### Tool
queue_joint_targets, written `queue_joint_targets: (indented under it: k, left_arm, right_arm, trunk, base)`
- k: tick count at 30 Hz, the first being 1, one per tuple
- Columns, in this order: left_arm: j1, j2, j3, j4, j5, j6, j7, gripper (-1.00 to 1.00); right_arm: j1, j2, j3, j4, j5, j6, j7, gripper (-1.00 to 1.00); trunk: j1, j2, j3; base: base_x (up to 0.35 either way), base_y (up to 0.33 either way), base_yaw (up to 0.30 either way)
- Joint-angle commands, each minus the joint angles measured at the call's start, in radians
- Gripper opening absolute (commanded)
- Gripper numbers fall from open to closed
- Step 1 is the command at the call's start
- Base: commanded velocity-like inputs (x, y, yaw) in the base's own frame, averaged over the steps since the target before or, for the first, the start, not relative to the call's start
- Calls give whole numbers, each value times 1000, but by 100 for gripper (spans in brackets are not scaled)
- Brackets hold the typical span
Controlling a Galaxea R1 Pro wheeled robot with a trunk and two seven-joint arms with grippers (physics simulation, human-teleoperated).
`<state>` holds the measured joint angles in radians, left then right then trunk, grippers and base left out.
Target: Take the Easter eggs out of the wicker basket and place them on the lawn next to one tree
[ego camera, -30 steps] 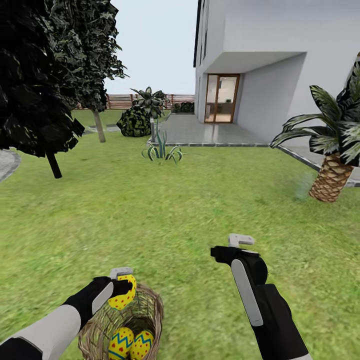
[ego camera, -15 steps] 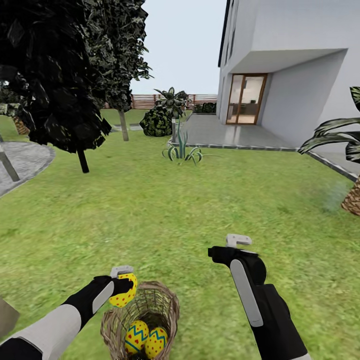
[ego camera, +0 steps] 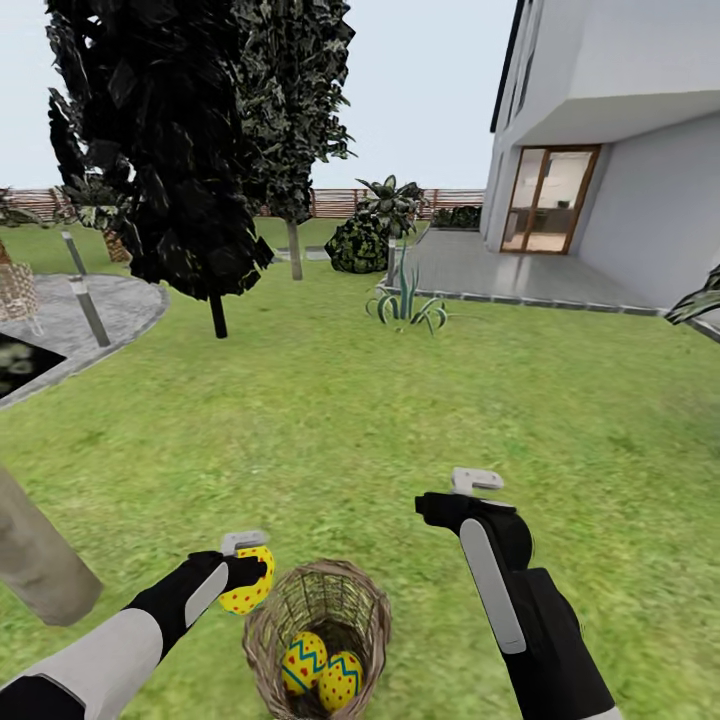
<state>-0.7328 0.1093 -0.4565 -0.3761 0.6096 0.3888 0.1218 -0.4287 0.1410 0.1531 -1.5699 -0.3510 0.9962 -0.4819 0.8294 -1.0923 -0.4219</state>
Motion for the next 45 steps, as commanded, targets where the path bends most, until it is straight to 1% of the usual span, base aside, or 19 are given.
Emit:
queue_joint_targets:
  k: [1, 6, 14, 19, 26, 29, 33, 45]
  left_arm:
    - [0, 1, -8, -3, 10, 4, 9, -100]
    - [0, 2, -8, -2, 10, 4, 9, -100]
    - [0, 3, -7, -1, 10, 2, 9, -100]
    - [0, 3, -6, -1, 10, 2, 9, -100]
    - [0, 3, -6, -1, 10, 2, 9, -100]
    - [0, 3, -5, -1, 10, 2, 9, -100]
    - [0, 3, -5, -1, 10, 2, 9, -100]
    - [0, 3, -5, -1, 10, 1, 8, -100]
  right_arm:
    - [-1, 0, 2, -1, -11, 2, -10, 100]
    - [-1, -1, 19, -1, -10, 1, -10, 100]
    - [-1, 0, 22, -1, -9, 1, -10, 100]
    - [-1, 0, 23, -1, -9, 1, -10, 100]
    - [-1, 0, 23, -1, -11, 1, -10, 100]
    - [-1, 0, 23, -1, -11, 1, -10, 100]
    - [-1, -1, 39, -1, -11, 1, -10, 100]
    - [-1, -1, 45, -1, -11, 1, -11, 100]
  trunk:
    - [-4, 7, 2]
    - [-23, 42, 18]
    - [-54, 98, 43]
    - [-54, 98, 43]
    - [-54, 98, 43]
    - [-54, 98, 43]
    - [-54, 98, 43]
    - [-54, 98, 54]
  base:
    - [0, 0, 289]
    - [0, 0, 289]
    - [0, 0, 289]
    - [0, 0, 278]
    - [-68, 0, 39]
    - [-210, 0, 1]
    - [-256, 7, 24]
    - [-273, 93, 220]
